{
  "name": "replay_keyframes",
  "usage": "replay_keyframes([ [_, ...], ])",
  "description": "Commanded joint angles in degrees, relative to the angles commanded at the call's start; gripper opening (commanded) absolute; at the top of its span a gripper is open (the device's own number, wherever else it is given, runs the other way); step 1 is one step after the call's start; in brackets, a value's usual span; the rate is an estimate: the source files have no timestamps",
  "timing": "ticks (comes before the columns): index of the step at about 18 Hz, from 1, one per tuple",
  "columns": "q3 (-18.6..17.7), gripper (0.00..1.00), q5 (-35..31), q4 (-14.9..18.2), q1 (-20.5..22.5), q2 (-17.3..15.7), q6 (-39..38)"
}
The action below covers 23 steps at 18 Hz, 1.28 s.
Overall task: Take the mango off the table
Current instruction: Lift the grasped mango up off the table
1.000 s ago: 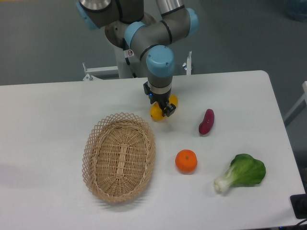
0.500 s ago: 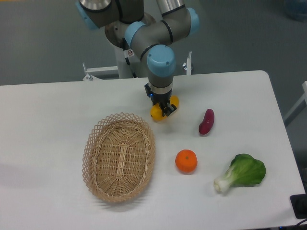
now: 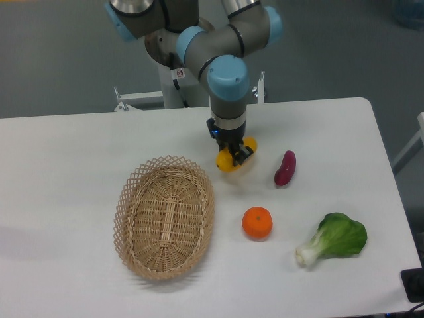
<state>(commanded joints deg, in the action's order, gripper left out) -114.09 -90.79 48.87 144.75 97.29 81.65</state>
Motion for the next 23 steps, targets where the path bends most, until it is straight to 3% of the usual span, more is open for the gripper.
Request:
replay_keyframes([
  [9,9.8,0.46,13.8,0.1,6.1,-0.2,-4.1],
  [14,12.9,0.46,16.6,0.5,7.6,-0.2,-7.1],
  [18,16.2,0.46,19.2,3.7,8.9,-0.1,-9.1],
  [23,17.9,0.46,19.3,3.9,8.8,0.5,-10.6],
])
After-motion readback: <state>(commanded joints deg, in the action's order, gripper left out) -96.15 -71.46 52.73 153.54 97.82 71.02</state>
